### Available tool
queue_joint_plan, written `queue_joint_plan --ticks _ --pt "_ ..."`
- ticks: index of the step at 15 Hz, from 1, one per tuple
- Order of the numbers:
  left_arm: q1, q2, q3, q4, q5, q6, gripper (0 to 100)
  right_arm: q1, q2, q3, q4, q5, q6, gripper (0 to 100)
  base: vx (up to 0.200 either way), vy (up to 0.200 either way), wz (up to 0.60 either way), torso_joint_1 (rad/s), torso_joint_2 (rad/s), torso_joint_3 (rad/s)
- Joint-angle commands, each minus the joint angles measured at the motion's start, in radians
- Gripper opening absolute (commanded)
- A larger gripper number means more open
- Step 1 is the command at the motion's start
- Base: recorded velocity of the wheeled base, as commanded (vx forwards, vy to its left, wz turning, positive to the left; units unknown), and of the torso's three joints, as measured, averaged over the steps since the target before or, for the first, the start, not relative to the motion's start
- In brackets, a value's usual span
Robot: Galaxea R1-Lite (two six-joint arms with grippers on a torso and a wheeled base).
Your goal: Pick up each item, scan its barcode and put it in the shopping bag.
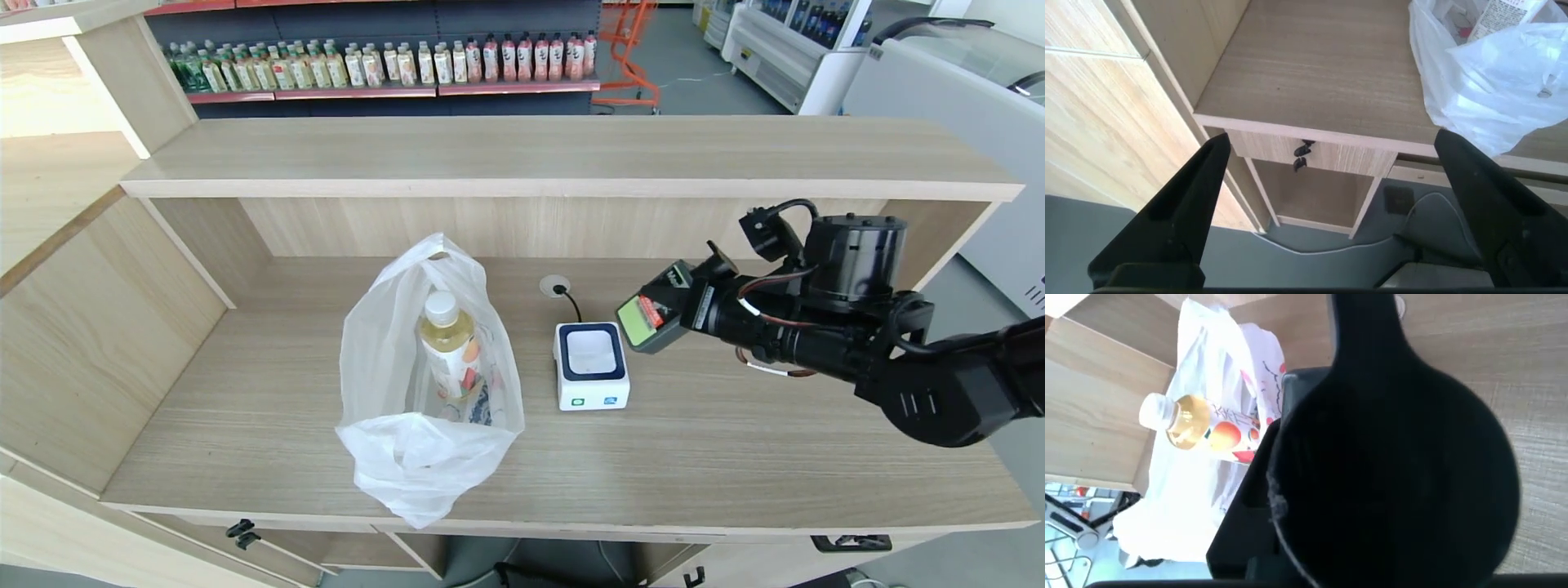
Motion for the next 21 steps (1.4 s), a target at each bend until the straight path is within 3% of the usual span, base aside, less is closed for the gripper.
queue_joint_plan --ticks 1,10,21 --pt "-0.001 0.0 0.0 0.002 0.0 -0.001 100 0.0 0.116 -0.041 -0.009 -0.006 -0.011 0 0.0 0.0 0.0 0.0 0.0 0.0" --pt "-0.001 0.0 0.0 0.0 0.0 -0.001 100 0.06 0.245 -0.167 -0.01 -0.012 -0.011 0 0.0 0.0 0.0 0.0 0.0 0.0" --pt "-0.001 0.0 0.0 0.0 0.0 -0.001 100 0.089 0.306 -0.209 -0.04 -0.035 -0.066 0 0.0 0.0 0.0 0.0 0.0 0.0"
